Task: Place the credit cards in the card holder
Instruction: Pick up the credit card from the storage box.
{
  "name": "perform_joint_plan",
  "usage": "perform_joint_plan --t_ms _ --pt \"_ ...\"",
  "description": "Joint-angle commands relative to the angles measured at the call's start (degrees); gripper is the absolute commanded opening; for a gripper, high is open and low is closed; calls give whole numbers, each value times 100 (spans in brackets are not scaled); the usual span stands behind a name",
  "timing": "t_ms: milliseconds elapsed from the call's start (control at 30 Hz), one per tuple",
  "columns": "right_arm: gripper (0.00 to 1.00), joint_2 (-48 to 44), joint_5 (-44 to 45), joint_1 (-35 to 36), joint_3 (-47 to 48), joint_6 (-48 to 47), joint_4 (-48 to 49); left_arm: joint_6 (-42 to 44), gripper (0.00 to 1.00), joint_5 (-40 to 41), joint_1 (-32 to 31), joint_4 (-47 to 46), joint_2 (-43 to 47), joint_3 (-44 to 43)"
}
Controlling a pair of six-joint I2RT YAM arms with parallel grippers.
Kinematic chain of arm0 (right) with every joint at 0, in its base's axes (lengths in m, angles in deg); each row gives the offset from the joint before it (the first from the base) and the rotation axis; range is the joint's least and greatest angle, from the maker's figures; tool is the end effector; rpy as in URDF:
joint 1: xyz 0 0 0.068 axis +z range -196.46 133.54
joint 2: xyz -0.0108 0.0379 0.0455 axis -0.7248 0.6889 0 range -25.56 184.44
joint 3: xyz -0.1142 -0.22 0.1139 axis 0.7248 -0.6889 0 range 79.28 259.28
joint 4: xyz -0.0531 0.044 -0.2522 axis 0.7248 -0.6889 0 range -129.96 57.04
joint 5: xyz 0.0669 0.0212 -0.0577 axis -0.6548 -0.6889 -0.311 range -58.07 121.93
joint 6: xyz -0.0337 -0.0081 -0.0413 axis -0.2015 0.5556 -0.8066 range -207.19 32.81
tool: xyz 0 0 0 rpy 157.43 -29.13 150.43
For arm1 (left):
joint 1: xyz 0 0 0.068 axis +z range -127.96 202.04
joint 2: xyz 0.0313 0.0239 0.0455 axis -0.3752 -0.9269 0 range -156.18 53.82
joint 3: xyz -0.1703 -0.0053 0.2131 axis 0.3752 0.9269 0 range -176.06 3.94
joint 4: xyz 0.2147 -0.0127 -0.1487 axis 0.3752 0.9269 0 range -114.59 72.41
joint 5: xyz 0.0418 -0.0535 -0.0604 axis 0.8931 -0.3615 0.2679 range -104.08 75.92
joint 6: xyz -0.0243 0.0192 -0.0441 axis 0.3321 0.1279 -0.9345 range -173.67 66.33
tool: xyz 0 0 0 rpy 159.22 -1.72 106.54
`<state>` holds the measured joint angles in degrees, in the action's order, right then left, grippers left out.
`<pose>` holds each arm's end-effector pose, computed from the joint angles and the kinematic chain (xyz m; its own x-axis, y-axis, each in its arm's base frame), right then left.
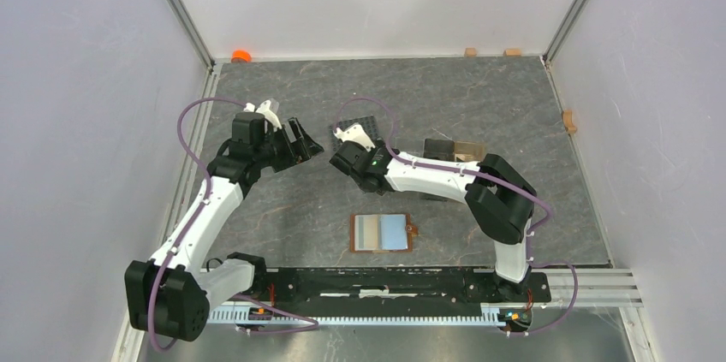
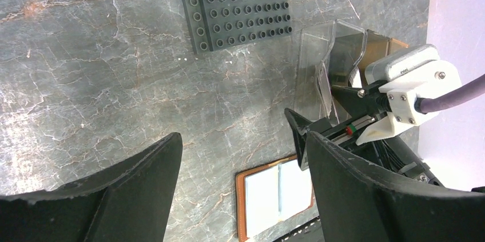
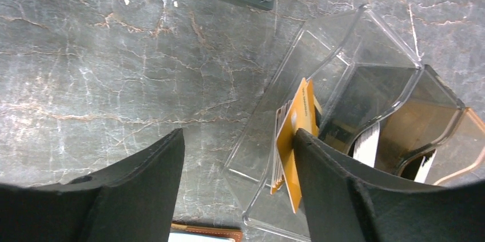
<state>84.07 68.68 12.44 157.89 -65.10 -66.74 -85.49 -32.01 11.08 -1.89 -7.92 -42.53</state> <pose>0.2213 0.3257 0.1946 -0.6417 -0.4802 -0.5980 -0.3380 0.8770 -0.3416 0.2259 -0.0549 0.2731 -0.7342 -0.3688 -0.5700 0.0378 0.8161 -0.5767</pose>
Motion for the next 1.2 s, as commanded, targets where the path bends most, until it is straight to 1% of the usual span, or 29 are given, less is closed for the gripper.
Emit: perform_joint_plan --t_ms 0,133,333,500,567,700,767,1000,1067,1100,1167 --pt "70 15 189 83 234 163 -49 260 86 31 33 3 145 51" --pt "56 -35 283 97 199 159 -45 259 86 27 32 6 161 68" --pt "39 -79 442 114 169 143 -58 252 86 27 33 -11 132 82" --pt "29 -165 521 134 172 135 -59 230 86 -6 33 -24 96 93" --pt "28 -206 541 140 182 137 -54 230 86 -16 33 -29 83 104" --pt "13 -310 587 167 172 132 -59 228 86 -34 33 -29 66 107" --pt "11 -357 629 173 204 135 -113 226 86 -35 33 -29 53 113" --pt "11 -748 803 197 273 108 -252 239 85 -92 32 -29 -27 137" --pt "3 -894 898 197 269 89 -273 250 85 -92 33 -30 -40 139" --pt "1 -958 943 193 262 78 -283 249 85 -92 33 -31 -48 138" --pt "0 -1073 1014 201 252 78 -327 254 85 -96 33 -29 -59 146"
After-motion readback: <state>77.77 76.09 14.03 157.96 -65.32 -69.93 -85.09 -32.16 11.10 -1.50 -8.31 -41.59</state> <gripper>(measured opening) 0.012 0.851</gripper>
